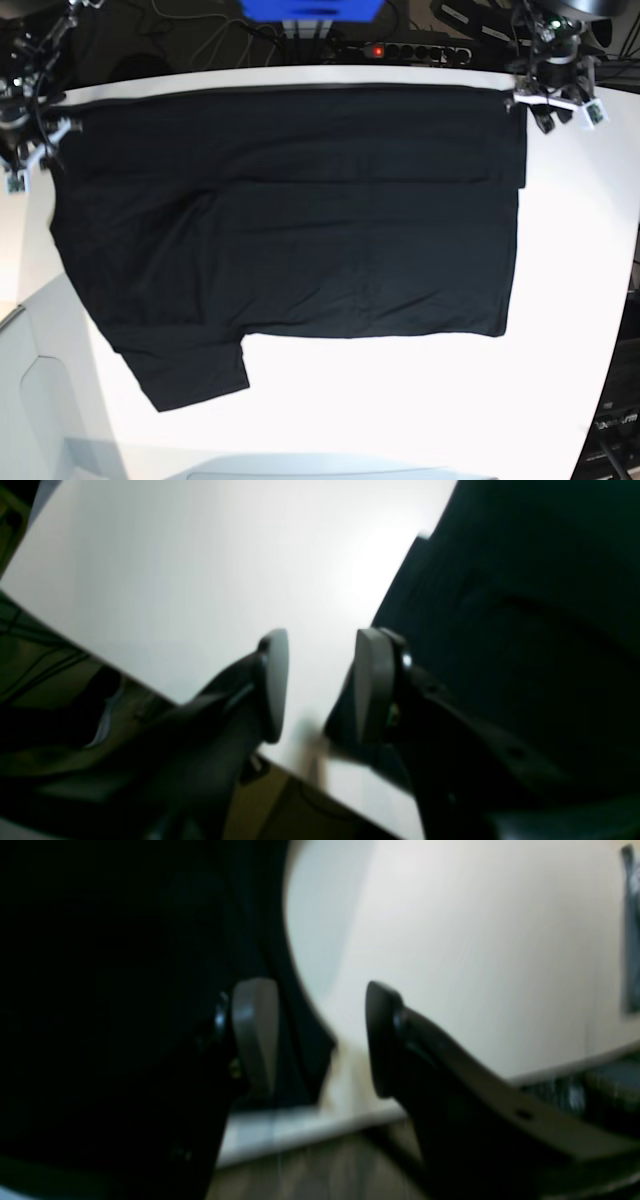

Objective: Fold the T-shirt properly
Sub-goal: 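Move both grippers to the hem corners and grasp them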

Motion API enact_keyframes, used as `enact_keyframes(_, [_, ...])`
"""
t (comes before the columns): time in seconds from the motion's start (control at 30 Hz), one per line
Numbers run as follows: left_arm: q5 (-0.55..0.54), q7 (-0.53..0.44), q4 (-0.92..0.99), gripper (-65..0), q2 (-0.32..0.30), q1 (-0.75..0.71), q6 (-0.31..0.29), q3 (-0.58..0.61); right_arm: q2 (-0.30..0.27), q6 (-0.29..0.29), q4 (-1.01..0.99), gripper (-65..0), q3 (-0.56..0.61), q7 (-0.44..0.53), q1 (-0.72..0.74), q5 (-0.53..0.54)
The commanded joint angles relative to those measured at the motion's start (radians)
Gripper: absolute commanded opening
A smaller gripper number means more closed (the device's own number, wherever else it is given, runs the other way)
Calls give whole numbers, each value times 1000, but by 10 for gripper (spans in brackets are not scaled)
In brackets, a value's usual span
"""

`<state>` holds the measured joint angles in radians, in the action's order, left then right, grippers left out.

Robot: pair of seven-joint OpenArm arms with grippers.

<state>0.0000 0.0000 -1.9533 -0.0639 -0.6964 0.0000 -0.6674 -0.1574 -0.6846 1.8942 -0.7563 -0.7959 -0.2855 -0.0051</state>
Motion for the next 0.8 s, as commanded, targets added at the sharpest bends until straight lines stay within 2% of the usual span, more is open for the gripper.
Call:
enact_keyframes(0.0, [-394, 492, -24, -429, -7, 8, 1, -8, -17, -14, 17, -358, -4, 16, 16, 6])
enact_keyframes(0.2, [-383, 499, 10, -428, -15, 241, -4, -28, -40, -14, -143, -358, 106, 16, 292, 6])
enact_keyframes(0.4, [-381, 668, 111, -427, -26, 538, -5, -27, -90, -14, -500, -333, 217, 46, 598, 4])
enact_keyframes(0.5, [-381, 716, 197, -385, -44, 659, -5, -8, -118, -2, -714, -310, 261, 154, 719, 4])
enact_keyframes(0.63, [-381, 713, 326, -223, -93, 752, -5, 76, -170, 110, -1023, -305, 340, 364, 834, 4])
enact_keyframes(0.67, [-381, 707, 354, -201, -103, 772, -5, 102, -176, 131, -1096, -304, 355, 421, 856, 4])
enact_keyframes(0.77, [-381, 628, 444, -204, -126, 815, -4, 159, -201, 196, -1289, -294, 378, 587, 911, 4])
